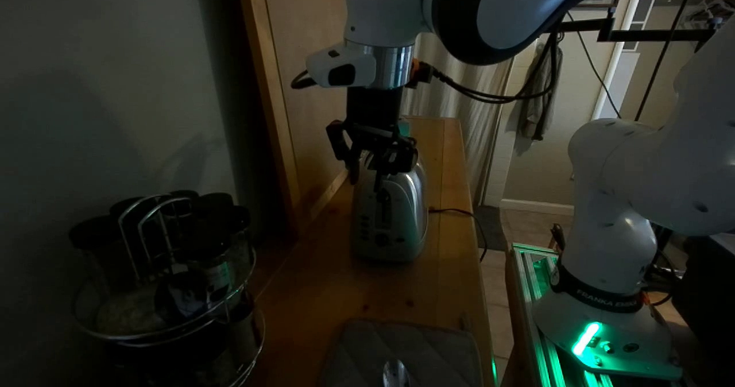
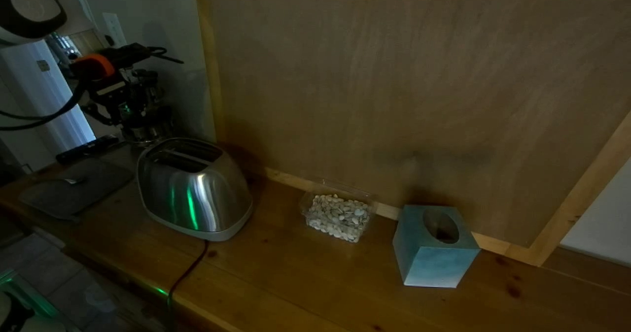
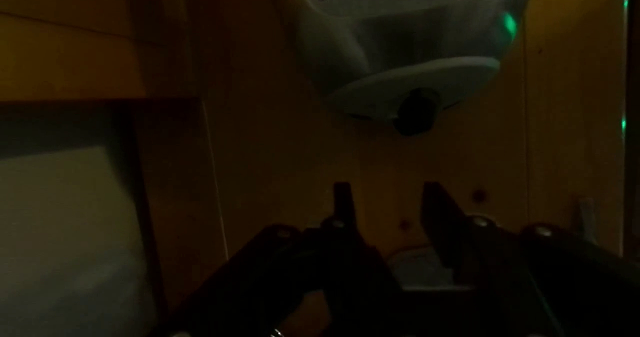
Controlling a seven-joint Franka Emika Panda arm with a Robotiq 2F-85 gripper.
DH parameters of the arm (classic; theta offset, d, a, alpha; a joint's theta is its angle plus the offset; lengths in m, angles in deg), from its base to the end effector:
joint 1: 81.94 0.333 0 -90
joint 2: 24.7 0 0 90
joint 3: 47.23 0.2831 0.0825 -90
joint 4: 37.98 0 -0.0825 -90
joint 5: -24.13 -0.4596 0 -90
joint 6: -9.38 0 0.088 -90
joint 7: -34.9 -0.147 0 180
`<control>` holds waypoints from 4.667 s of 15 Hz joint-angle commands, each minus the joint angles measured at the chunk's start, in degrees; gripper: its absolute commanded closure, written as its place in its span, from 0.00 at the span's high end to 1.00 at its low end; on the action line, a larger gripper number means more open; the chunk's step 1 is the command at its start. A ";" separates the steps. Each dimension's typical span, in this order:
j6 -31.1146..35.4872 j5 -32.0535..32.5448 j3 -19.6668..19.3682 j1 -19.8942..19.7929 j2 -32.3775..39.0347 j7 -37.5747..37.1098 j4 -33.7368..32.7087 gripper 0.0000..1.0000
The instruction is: Push the lever of the toaster down
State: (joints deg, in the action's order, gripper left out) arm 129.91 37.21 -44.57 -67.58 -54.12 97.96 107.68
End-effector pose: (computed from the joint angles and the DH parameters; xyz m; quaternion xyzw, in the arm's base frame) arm 0.4662 0.1208 0.3530 0.7261 0.6775 -0.0105 0.1168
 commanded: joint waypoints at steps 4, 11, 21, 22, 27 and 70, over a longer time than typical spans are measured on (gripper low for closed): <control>-0.26 -0.57 -3.66 -0.28 -0.78 10.26 0.96 0.00; -3.26 -2.60 -4.32 -0.48 0.45 14.41 1.96 0.00; 1.40 -2.63 -4.77 -0.88 0.58 14.12 4.77 0.00; 2.04 -2.58 -4.83 -0.93 0.65 14.22 5.00 0.00; 3.76 -2.27 -5.03 -1.33 0.77 14.39 5.08 0.00; -8.02 -0.22 0.47 -5.05 -0.24 -0.21 -4.42 0.68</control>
State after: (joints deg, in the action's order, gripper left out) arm 124.95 36.20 -45.45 -70.62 -53.81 104.86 105.94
